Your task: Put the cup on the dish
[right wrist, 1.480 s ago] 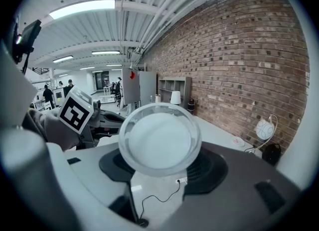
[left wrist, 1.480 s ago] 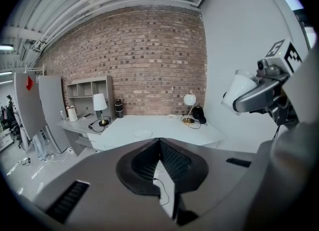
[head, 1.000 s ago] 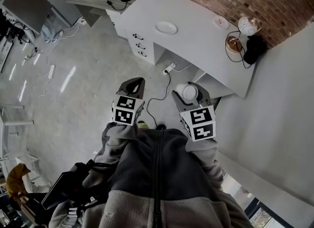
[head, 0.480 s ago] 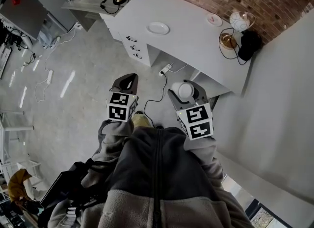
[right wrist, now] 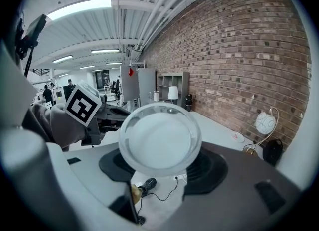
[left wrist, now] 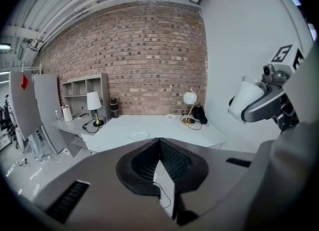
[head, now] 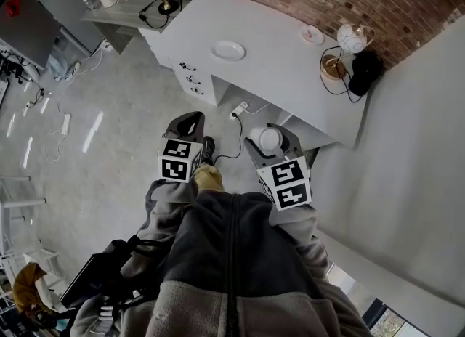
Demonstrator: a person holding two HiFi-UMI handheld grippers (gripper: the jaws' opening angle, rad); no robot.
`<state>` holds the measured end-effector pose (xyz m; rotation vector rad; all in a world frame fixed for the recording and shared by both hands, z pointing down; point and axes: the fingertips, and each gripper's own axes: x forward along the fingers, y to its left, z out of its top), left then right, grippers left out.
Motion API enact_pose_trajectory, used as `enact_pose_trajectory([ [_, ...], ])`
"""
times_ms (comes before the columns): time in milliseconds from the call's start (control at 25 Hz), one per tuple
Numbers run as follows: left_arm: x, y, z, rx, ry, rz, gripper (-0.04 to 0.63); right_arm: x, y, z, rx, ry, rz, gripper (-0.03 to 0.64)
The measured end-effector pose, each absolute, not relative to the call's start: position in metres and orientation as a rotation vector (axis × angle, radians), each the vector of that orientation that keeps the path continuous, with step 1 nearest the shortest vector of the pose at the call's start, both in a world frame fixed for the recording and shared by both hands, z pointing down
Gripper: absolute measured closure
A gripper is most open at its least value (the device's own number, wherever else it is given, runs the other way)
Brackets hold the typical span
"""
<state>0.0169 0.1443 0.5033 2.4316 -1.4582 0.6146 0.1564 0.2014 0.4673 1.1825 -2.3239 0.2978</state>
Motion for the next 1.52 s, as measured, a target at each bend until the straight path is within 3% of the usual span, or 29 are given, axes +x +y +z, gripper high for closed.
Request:
enact_pose_trajectory([
  [800, -0.057, -0.047, 0.513, 2.44, -1.388, 0.63, 0.591, 0.084, -0.002, 0.481, 1.208, -2.246, 0.359, 0.362],
  [1520, -0.065, -0.164, 0.543, 2.52, -1.155, 0.729, 0.591, 0.056, -0.113, 0.503, 1.294, -2.15, 0.482, 0.362],
])
